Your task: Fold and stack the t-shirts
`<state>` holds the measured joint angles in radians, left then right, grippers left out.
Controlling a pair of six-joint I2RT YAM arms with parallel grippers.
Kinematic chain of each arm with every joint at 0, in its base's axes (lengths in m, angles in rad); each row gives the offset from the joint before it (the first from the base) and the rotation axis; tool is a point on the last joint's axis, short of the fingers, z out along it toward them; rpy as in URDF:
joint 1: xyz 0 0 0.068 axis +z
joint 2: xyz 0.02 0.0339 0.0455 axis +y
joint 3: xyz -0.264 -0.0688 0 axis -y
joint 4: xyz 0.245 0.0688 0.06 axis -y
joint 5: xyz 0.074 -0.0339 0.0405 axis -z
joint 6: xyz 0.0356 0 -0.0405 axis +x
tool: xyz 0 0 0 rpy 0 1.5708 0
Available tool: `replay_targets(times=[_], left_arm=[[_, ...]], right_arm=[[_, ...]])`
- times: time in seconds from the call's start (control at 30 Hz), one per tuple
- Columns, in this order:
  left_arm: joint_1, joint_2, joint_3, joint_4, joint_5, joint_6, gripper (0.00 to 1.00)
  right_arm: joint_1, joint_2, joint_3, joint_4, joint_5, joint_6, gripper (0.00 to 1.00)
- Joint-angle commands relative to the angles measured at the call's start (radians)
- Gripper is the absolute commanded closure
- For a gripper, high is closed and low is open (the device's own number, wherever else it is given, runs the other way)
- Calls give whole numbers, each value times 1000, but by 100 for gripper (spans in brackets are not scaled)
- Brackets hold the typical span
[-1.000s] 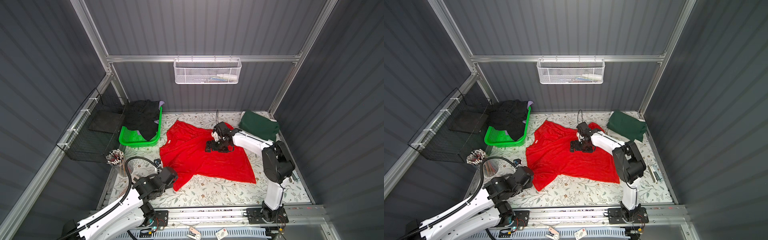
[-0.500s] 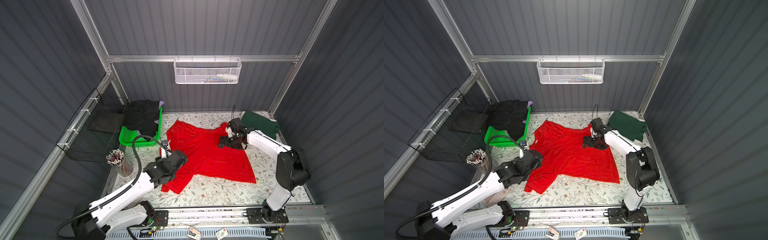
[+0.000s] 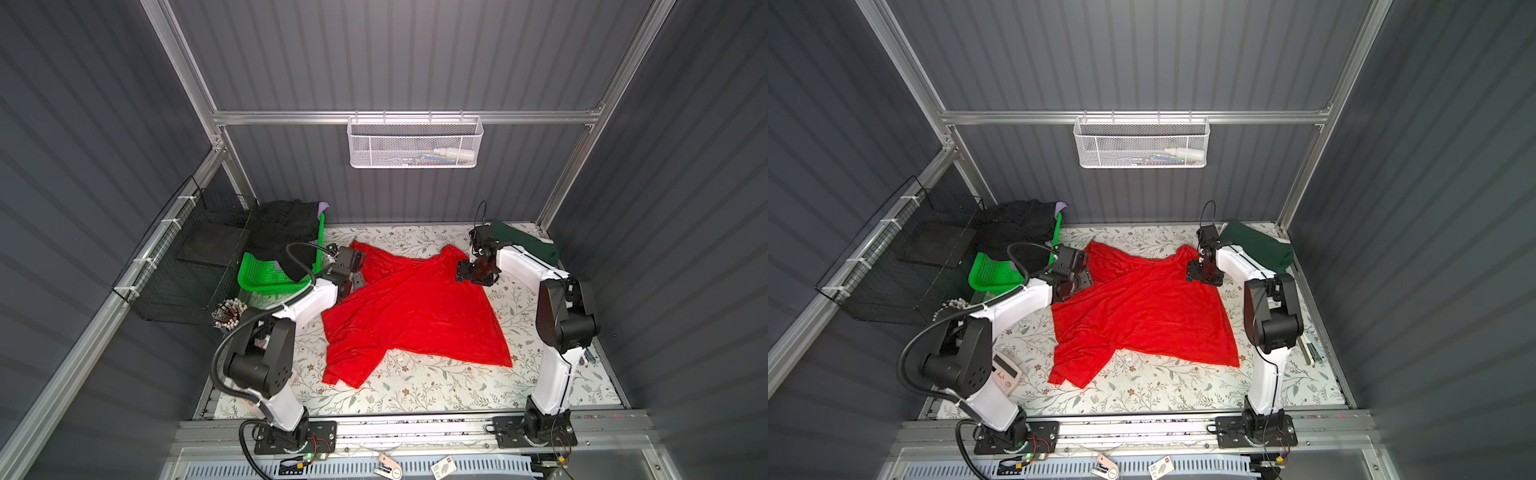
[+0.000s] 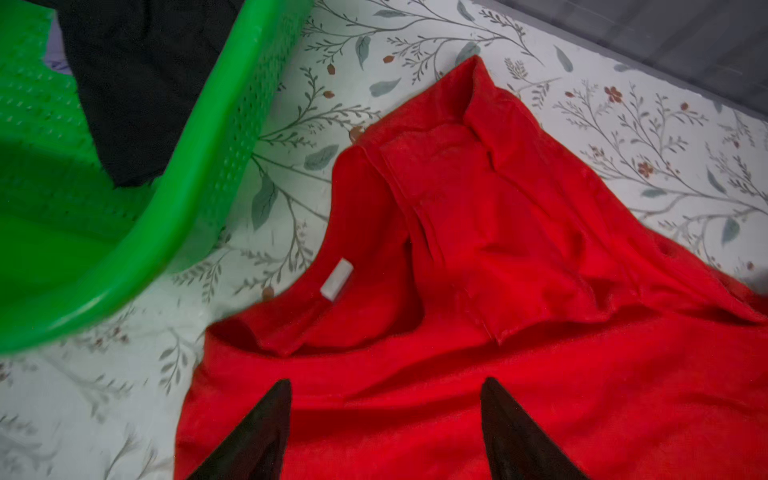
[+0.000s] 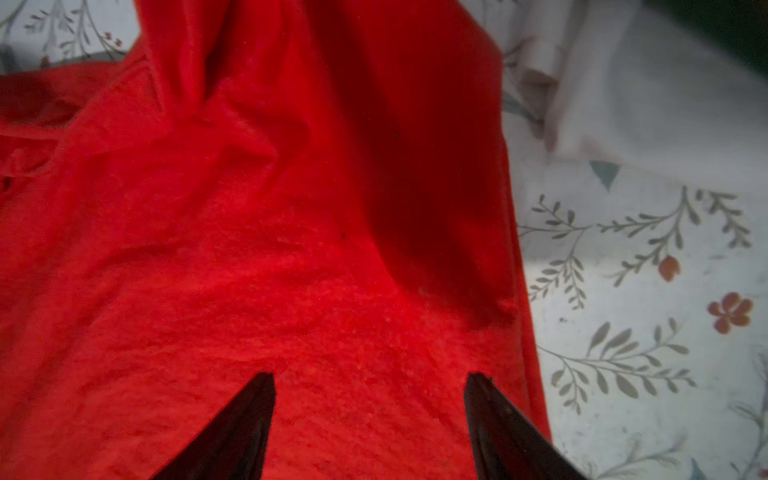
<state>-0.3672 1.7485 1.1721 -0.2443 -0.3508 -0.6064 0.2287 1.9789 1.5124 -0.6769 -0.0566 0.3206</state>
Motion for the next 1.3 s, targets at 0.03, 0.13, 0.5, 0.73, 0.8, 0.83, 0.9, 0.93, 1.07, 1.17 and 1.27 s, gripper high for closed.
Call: replay_targets(times=[0.03,0.13,0.5,0.73,0.8,0.83,0.9,0.93,1.07,1.17,1.27], left_arm=[[51,107,72,40,76,34,30],[89,168,80,58,68,15,31],[105,331,139,86,86,55,50],[105,351,141,51,31,61,100],[105,344,136,38,12,70,100],[105,342,138,30,2,74,100],[105,337,139,5,-19,77,100],[105,333,137,-7,-29,76,100],[105,299,108,-31,-83,74,100],[105,272,92,-52,-136,75,100],[104,228,48,-39,-163,64,100]], right_arm=[[-7,10,2,-33,20,-12,27],[-25,15,-17,-25,-18,-21,28],[-45,12,-55,15,-87,1,30],[-54,24,-69,13,-74,-9,32],[-61,23,-75,16,-71,-11,33],[-64,24,-77,16,-70,-11,34],[-70,25,-83,17,-68,-13,35],[-72,26,-88,17,-66,-12,35],[-84,24,-107,18,-55,-15,36],[-92,20,-123,16,-51,-17,36],[-94,12,-138,9,-59,-15,36]])
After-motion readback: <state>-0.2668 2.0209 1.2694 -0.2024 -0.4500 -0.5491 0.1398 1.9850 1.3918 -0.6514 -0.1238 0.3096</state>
